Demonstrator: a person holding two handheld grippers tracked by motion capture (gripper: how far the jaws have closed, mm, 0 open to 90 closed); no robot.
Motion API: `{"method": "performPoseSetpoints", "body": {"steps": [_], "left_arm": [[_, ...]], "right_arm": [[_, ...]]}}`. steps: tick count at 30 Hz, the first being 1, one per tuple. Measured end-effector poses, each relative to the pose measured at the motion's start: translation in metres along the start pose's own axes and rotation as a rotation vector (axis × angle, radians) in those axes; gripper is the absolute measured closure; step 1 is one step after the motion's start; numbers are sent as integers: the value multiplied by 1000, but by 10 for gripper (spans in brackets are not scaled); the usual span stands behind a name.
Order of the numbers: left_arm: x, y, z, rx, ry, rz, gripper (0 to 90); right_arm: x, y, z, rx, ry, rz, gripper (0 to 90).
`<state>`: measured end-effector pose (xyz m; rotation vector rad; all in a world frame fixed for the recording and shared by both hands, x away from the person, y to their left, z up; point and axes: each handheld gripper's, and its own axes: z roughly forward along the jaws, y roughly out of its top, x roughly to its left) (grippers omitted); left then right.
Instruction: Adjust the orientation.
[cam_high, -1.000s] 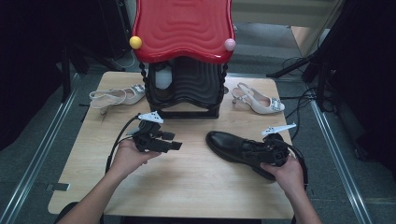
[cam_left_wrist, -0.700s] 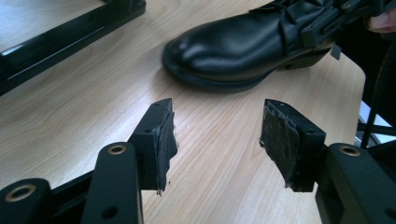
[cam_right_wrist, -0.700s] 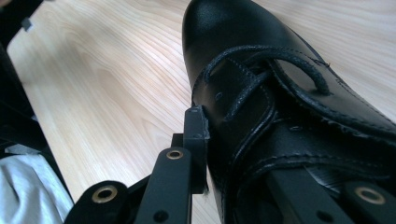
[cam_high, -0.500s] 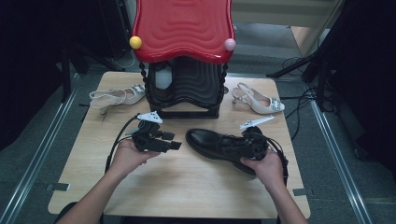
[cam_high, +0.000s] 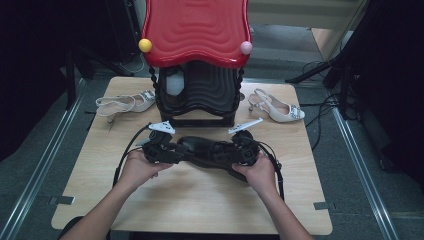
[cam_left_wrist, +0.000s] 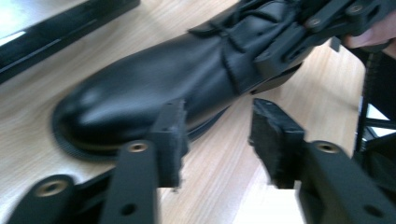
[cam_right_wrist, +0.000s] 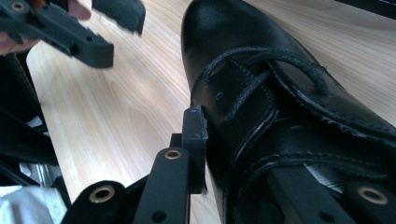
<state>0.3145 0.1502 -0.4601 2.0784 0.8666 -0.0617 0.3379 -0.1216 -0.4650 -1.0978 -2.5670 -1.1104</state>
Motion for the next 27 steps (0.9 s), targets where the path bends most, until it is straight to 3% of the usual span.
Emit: {"method": "performPoseSetpoints", "body": {"steps": [3,6,10,15,19,20,21,27], "left_arm": [[2,-1,0,-14,-22,-13,730],[1,-2,3,12,-23,0,824],[-4,-1,7,27,-32,21,870],[-4,-2,7,7,-11,23,885],[-4,-2,9,-10,-21,9,900],[-4,-2,9,-10,-21,9,900],[-6,-3,10,-10,-9,16,900],[-9,-5,20,2,8,25,900]], "right_arm": [[4,3,10,-1,-6,5,792],[4,0,17,8,0,4,791],[1,-6,13,1,9,14,755],[0,-12,-9,-15,-4,-21,775],[-3,-16,-32,-23,1,-35,882],[-4,-17,-35,-24,-8,-39,900],[-6,-18,-41,-41,-52,-63,900],[-26,-16,-54,-108,-88,-29,900]]}}
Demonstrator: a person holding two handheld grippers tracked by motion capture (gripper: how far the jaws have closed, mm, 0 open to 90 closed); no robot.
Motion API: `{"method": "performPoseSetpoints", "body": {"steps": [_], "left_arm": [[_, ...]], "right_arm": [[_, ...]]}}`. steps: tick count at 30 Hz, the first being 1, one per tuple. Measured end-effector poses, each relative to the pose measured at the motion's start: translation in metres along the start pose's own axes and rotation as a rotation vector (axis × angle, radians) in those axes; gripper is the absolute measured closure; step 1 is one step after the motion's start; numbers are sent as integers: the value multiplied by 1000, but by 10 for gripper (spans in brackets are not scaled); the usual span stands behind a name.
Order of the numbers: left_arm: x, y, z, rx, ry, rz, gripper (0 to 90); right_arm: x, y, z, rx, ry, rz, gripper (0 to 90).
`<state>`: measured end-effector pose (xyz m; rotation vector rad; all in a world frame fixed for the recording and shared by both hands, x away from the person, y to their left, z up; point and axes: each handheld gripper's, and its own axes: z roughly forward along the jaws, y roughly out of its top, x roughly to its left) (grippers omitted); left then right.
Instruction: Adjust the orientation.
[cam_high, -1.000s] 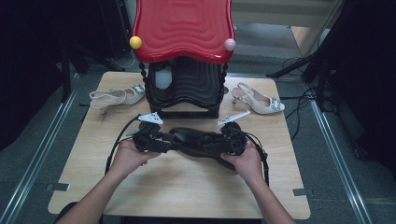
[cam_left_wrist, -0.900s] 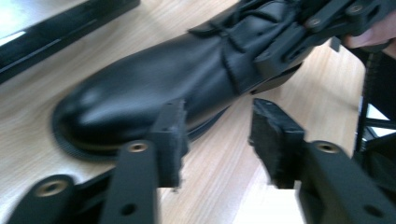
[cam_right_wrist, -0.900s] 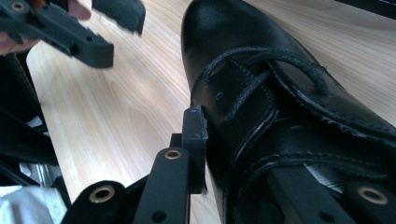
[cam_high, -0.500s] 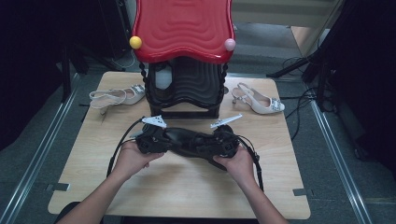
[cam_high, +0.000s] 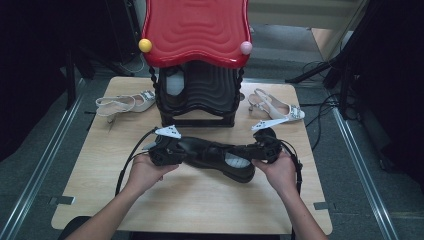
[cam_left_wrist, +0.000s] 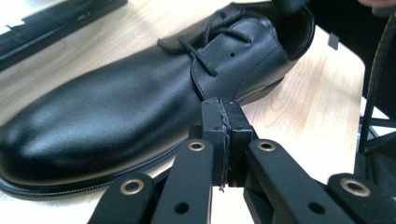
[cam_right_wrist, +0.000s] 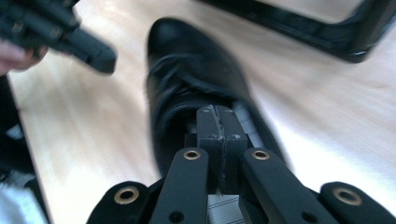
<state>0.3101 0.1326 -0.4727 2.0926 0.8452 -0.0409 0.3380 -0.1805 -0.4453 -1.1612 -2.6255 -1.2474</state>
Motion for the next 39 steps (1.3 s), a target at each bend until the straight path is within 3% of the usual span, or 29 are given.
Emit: {"method": "performPoseSetpoints", "body": {"steps": [5,9,12,16,19,21,23,24,25,33,39], "left_arm": [[-1,-1,7,-6,-17,-18,899],[0,-5,14,-5,-37,-49,900],[-2,-6,20,13,-37,-55,900],[-5,-7,25,30,-28,-28,900],[-6,-7,29,41,-20,-21,900],[-6,-8,32,49,-25,-29,899],[-6,-8,34,54,-26,-24,899],[-6,-8,34,54,-26,-24,899],[-7,-8,35,57,-21,-19,899],[-6,-7,37,44,-21,-18,899],[-4,-6,36,44,-19,-22,898]], "right_arm": [[-22,0,6,-1,-44,21,900],[-26,-2,12,-9,-27,32,900],[-24,-3,11,-30,-78,1,900],[-31,-5,15,-23,-78,24,900],[-34,-10,16,-58,-60,36,900],[-33,-13,17,-58,-37,28,900],[-28,-15,16,-64,-59,-36,900],[-28,-15,16,-64,-59,-36,900],[-22,-19,16,-84,-89,-80,900],[-24,-22,17,-89,-56,12,900],[-15,-25,14,-71,-88,12,900]]}}
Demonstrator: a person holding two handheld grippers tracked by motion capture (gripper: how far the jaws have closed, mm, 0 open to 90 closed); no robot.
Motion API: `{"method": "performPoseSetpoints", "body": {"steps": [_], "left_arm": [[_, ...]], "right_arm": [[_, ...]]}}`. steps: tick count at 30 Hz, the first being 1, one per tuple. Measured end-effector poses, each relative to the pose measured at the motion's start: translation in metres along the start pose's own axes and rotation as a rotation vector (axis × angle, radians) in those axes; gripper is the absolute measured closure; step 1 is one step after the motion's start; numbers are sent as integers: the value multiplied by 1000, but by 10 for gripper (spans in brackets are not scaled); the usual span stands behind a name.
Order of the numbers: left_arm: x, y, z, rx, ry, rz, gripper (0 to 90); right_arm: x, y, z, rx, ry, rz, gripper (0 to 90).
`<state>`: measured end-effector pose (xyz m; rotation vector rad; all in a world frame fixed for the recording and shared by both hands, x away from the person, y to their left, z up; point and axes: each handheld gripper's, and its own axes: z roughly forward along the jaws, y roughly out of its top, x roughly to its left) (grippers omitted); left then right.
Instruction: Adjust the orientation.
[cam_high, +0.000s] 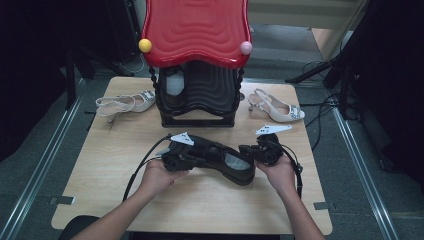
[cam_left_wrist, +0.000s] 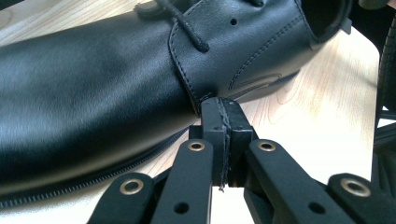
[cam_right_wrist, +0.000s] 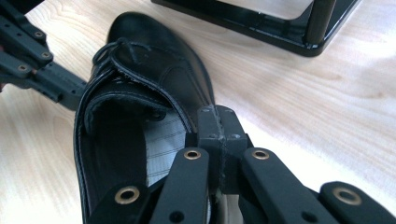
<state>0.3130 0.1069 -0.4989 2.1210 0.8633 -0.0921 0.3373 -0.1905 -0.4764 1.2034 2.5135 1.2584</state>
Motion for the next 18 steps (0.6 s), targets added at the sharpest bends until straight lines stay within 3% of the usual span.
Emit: {"method": "performPoseSetpoints", "body": {"steps": [10,18], "left_arm": [[4,2,0,-4,-13,-44,880],[-2,3,5,2,-35,-33,885]], "right_arm": [[15,-16,-13,20,26,52,900],[30,-27,-20,34,21,61,900]]}}
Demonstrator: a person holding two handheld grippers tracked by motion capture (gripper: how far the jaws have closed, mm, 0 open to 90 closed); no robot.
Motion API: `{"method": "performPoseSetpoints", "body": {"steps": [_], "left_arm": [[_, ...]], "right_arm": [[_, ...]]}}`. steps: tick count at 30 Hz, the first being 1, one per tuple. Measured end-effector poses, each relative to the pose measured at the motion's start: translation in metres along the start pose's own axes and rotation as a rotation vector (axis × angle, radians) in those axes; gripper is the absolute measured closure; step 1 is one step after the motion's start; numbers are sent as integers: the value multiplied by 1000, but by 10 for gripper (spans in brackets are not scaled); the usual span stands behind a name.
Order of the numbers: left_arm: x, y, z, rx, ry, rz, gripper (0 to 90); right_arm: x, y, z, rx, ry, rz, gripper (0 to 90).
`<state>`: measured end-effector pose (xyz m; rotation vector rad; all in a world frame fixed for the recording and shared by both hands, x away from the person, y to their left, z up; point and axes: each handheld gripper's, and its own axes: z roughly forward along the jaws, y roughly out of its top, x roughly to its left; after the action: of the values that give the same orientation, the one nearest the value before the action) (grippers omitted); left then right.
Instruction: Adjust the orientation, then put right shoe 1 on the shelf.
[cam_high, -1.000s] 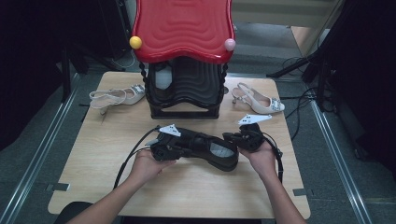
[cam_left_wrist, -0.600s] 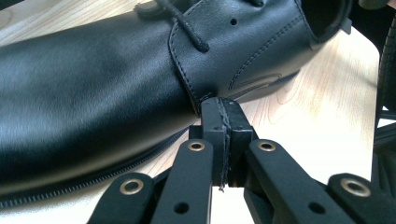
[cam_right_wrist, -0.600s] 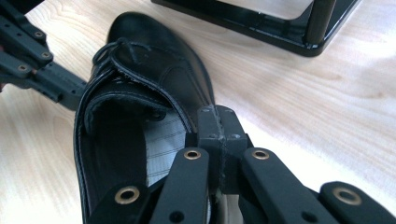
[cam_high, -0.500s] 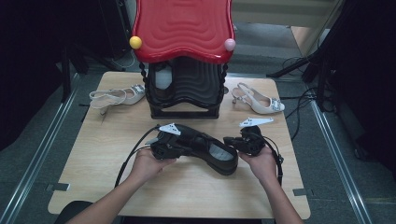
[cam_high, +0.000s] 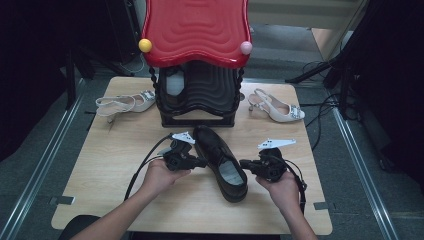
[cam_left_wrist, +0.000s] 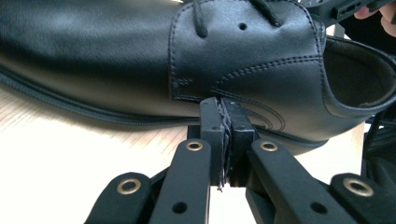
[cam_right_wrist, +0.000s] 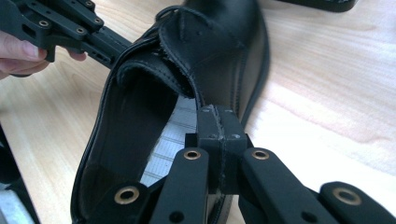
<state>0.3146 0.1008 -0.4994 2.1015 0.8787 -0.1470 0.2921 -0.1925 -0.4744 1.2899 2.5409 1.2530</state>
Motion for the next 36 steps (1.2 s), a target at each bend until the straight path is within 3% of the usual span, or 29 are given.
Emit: {"method": "performPoseSetpoints", "body": {"steps": [6,9,16,20,25,33,36], "left_arm": [[-2,2,3,-3,1,6,882],[-3,5,6,2,9,30,882],[-1,7,8,0,-9,25,881],[3,7,3,21,5,13,813],[7,8,-7,-5,0,1,805],[8,11,-14,-3,-17,5,772],[9,14,-19,7,-33,0,689]], "right_arm": [[4,-5,-2,5,15,11,900],[6,-5,-2,8,9,3,900],[5,-5,-2,8,5,-5,900],[2,-4,-5,8,-17,-7,869],[1,-1,-10,-16,-8,6,849],[1,0,-13,-28,1,23,818],[2,4,-15,-25,7,58,803]]}}
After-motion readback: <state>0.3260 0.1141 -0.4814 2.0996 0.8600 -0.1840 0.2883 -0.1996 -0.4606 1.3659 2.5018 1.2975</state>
